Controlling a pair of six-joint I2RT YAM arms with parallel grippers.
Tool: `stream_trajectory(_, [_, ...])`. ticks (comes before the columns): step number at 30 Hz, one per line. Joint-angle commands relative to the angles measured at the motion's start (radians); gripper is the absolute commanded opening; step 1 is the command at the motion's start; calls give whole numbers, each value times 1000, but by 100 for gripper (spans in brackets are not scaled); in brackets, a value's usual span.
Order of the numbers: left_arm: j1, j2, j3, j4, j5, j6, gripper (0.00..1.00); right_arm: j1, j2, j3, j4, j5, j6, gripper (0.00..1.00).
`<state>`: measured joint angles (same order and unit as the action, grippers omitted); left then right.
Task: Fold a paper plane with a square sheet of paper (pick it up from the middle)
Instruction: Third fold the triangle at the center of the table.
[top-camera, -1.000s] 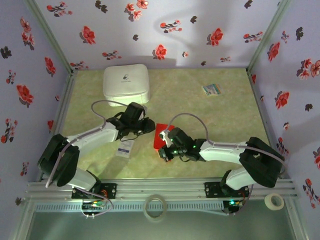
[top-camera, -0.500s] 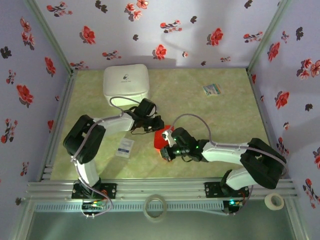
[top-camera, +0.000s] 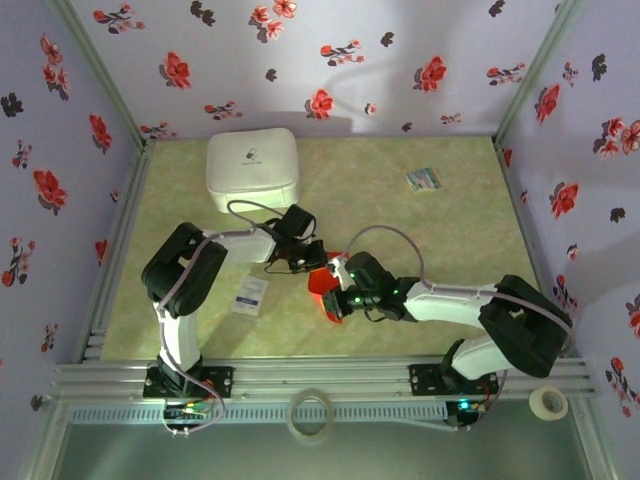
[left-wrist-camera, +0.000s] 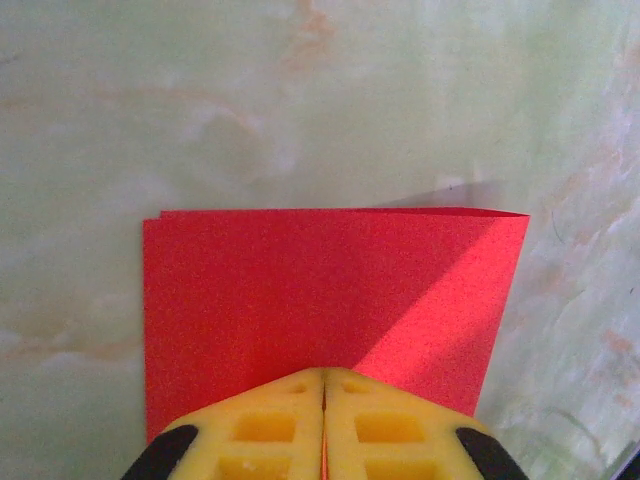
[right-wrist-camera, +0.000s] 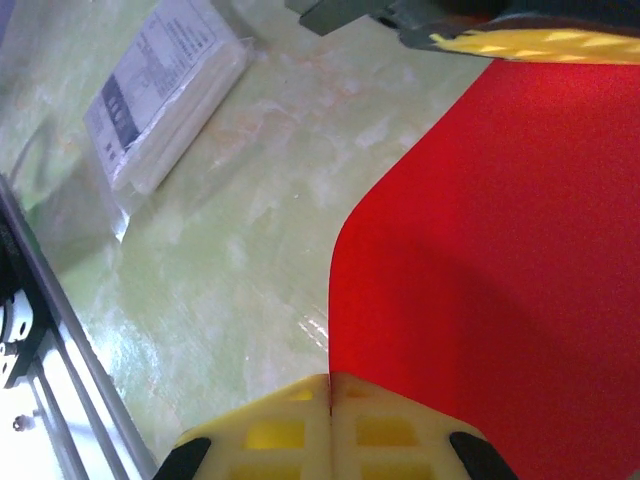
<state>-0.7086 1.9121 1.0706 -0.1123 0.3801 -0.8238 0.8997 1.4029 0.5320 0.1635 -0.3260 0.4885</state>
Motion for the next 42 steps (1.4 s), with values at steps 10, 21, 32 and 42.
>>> stream_trajectory(10, [-6,13,-43,-4,3,-5,7,-38,5,49,-175,172,18,5])
stream_trajectory(21, [-7,7,-43,3,3,-16,7,-40,20,88,-230,277,35,5])
stream_trajectory(32, [-6,2,-44,2,3,-19,7,-39,95,165,-296,264,2,5])
stream_trajectory(42, [-6,-9,-46,2,3,-21,7,-40,44,147,-346,214,-12,5])
